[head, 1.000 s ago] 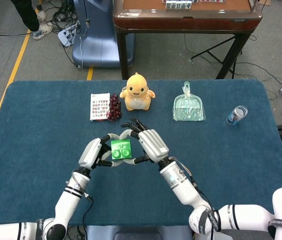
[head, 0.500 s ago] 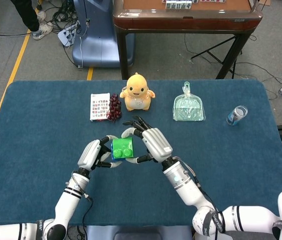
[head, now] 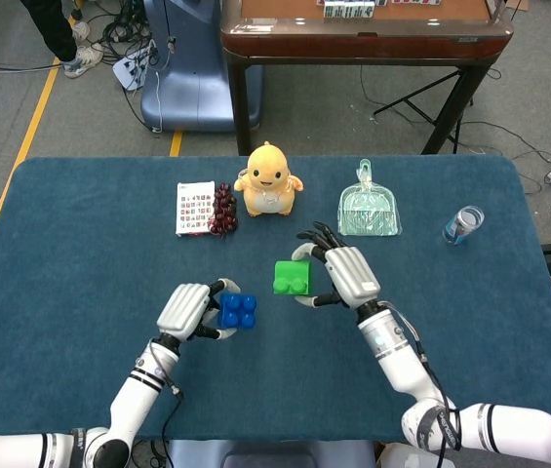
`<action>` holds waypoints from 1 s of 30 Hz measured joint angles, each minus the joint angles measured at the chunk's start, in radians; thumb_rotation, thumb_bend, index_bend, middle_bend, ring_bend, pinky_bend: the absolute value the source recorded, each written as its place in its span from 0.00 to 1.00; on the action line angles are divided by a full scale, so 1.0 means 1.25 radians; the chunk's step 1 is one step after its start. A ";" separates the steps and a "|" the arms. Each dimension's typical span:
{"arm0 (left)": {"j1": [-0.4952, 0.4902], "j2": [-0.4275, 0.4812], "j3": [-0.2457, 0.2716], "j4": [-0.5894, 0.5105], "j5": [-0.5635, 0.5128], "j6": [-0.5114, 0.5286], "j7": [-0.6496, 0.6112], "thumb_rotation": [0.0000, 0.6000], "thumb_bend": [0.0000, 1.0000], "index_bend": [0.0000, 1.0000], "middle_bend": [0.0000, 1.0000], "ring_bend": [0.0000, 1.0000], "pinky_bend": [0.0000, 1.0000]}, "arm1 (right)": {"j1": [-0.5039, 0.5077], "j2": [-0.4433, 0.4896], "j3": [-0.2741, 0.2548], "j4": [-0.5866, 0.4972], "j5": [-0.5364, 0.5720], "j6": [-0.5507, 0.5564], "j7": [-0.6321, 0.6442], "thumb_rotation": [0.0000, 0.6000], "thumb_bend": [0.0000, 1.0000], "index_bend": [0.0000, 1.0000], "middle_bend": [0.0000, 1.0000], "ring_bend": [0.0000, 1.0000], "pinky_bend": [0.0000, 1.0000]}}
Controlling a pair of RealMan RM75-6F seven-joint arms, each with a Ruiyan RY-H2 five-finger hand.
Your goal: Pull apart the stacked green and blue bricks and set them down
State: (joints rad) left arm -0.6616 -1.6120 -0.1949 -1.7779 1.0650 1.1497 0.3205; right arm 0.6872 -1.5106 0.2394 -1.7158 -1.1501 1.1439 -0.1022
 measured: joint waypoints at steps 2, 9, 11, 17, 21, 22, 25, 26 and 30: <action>-0.008 -0.006 0.005 0.006 0.006 0.005 0.040 1.00 0.27 0.26 1.00 1.00 1.00 | -0.008 0.000 -0.011 0.025 0.001 -0.004 0.000 1.00 0.01 0.33 0.18 0.03 0.22; -0.018 -0.016 0.009 0.015 0.034 0.030 0.087 1.00 0.07 0.04 1.00 1.00 1.00 | -0.030 0.013 -0.020 0.050 -0.006 -0.013 0.021 1.00 0.00 0.07 0.16 0.03 0.21; -0.016 -0.010 0.012 0.014 0.047 0.038 0.091 1.00 0.06 0.03 1.00 1.00 1.00 | -0.035 0.022 -0.021 0.048 -0.015 -0.010 0.022 1.00 0.00 0.05 0.16 0.03 0.21; 0.019 0.027 0.038 0.005 0.090 0.092 0.107 1.00 0.06 0.04 0.83 0.84 1.00 | -0.052 0.066 -0.034 0.026 -0.038 0.001 0.000 1.00 0.00 0.05 0.16 0.03 0.21; 0.061 0.074 0.059 -0.014 0.101 0.140 0.122 1.00 0.06 0.07 0.58 0.69 0.97 | -0.072 0.111 -0.048 0.003 -0.049 0.012 -0.026 1.00 0.00 0.05 0.16 0.03 0.21; 0.071 0.088 0.064 -0.017 0.104 0.151 0.123 1.00 0.06 0.07 0.55 0.66 0.95 | -0.080 0.126 -0.053 -0.004 -0.053 0.018 -0.034 1.00 0.00 0.05 0.16 0.03 0.21; 0.109 0.135 0.080 -0.026 0.121 0.190 0.121 1.00 0.06 0.09 0.48 0.60 0.88 | -0.103 0.161 -0.067 -0.017 -0.063 0.036 -0.051 1.00 0.00 0.06 0.16 0.03 0.21; 0.124 0.154 0.086 -0.027 0.129 0.205 0.118 1.00 0.06 0.10 0.47 0.59 0.86 | -0.111 0.170 -0.071 -0.019 -0.067 0.043 -0.054 1.00 0.00 0.06 0.16 0.03 0.21; 0.167 0.220 0.105 -0.024 0.143 0.237 0.103 1.00 0.06 0.12 0.46 0.57 0.83 | -0.147 0.208 -0.089 -0.026 -0.081 0.069 -0.054 1.00 0.00 0.09 0.16 0.03 0.21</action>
State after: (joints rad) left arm -0.4529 -1.3369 -0.0642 -1.8082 1.2443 1.4458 0.4492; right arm 0.5035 -1.2506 0.1276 -1.7478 -1.2517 1.2306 -0.1703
